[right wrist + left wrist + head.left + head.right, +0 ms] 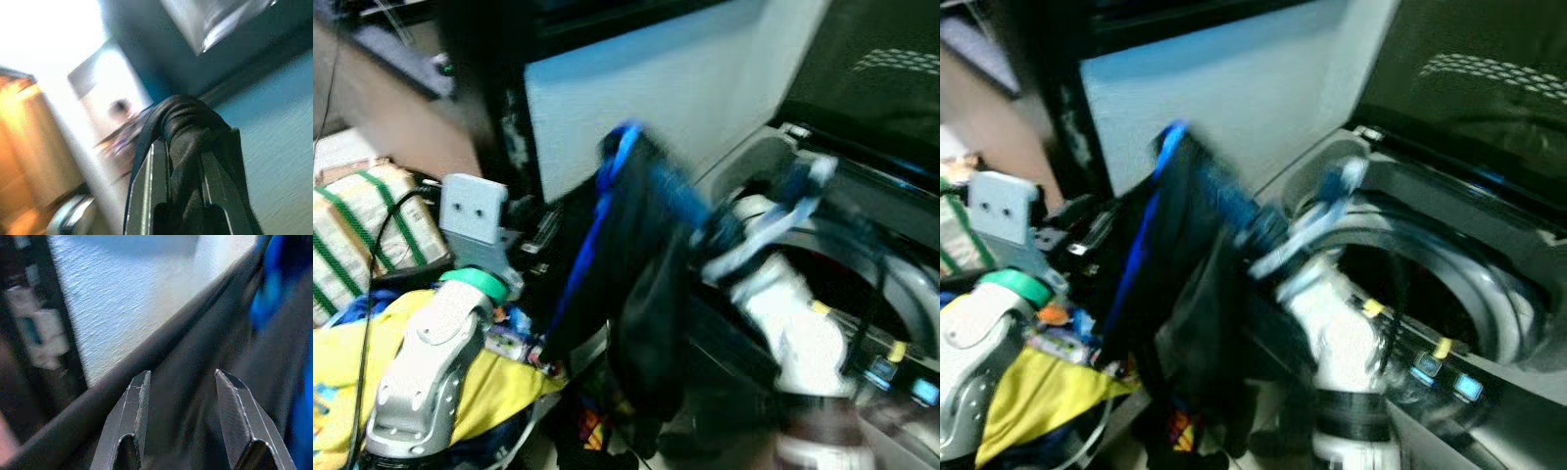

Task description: Clothes washing

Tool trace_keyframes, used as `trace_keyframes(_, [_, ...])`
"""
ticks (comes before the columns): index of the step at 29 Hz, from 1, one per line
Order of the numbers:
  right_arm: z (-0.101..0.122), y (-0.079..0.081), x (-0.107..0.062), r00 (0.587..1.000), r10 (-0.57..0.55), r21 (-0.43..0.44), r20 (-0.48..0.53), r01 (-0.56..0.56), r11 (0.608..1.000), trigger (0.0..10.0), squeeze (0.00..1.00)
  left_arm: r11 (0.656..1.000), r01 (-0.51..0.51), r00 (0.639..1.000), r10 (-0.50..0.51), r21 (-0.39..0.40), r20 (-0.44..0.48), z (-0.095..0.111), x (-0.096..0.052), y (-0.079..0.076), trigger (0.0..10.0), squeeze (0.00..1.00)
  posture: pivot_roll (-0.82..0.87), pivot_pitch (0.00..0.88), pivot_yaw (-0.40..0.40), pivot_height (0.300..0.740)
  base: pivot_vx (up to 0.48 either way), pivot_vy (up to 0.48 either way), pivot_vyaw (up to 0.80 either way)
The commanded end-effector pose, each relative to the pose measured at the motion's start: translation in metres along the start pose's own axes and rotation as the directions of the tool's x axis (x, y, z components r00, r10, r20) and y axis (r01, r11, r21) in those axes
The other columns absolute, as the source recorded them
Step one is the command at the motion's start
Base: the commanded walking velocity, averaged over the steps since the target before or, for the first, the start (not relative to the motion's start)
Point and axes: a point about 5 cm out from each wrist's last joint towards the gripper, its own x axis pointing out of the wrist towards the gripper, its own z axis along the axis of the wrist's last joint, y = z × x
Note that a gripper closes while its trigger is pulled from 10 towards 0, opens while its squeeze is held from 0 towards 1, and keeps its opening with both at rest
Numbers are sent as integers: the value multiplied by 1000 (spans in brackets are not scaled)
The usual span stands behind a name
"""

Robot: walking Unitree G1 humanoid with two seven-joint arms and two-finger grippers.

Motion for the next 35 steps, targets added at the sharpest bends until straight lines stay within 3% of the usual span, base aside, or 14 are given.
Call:
trace_keyframes(1, [19,-16,7,980,-173,-53,93,179,982,10000,0,1000,5,1000,-5,2,-14,-1,-3,0,10000,0,174,17,22,740,0,0,-800])
trace_keyframes(4, [45,-19,18,950,-243,-102,194,266,958,10000,0,1000,9,1000,-9,-2,-6,0,-3,-1,10000,0,180,19,17,740,0,0,-800])
trace_keyframes(6, [81,-2,42,925,-207,-194,318,277,941,10000,0,1000,12,1000,-12,-6,2,2,-4,-2,10000,0,180,19,17,740,0,0,-800])
trace_keyframes(10, [103,14,55,907,-168,-276,387,288,917,10000,0,1000,15,1000,-15,-4,7,3,-3,-2,10000,0,180,19,17,740,0,0,-800])
trace_keyframes(12, [144,46,73,852,-39,-326,522,242,914,10000,0,1000,12,1000,-12,-3,15,4,-2,-1,10000,0,180,9,19,740,0,0,-800])
trace_keyframes(17, [158,68,87,851,70,-428,521,189,884,10000,0,1000,11,1000,-11,-2,18,4,-1,-1,10000,0,173,5,20,740,0,0,-800])
trace_keyframes(19, [148,66,93,883,71,-475,464,181,861,10000,0,1000,12,1000,-12,-3,18,4,0,0,10000,0,168,0,22,740,0,0,-800])
trace_keyframes(22, [91,37,98,968,-38,-523,248,167,836,10000,0,1000,14,1000,-14,-3,21,3,1,-1,10000,0,169,0,21,740,0,0,-800])
trace_keyframes(23, [59,29,95,994,-67,-540,87,104,835,10000,0,1000,11,1000,-11,-2,20,3,1,-1,10000,0,172,0,18,740,0,0,-800])
trace_keyframes(24, [59,29,95,994,-67,-540,87,104,835,10000,0,1000,11,1000,-11,-2,20,3,1,-1,10000,0,172,0,18,740,0,0,-800])
trace_keyframes(25, [25,23,87,993,-79,-556,-91,15,831,10000,0,1000,9,1000,-9,-3,19,3,0,-1,10000,0,172,0,18,740,0,0,-800])
trace_keyframes(26, [25,23,87,993,-79,-556,-91,15,831,10000,0,1000,9,1000,-9,-3,19,3,0,-1,10000,0,172,0,18,740,0,0,-800])
trace_keyframes(30, [-53,12,49,885,-116,-518,-451,-154,841,10000,0,1000,-1,1000,1,-3,12,2,-2,0,10000,0,175,0,10,740,0,0,-800])
trace_keyframes(35, [-79,4,28,817,-164,-506,-552,-172,845,10000,0,1000,-16,1000,16,-5,8,2,-3,1,10000,0,178,3,7,740,0,0,-800])
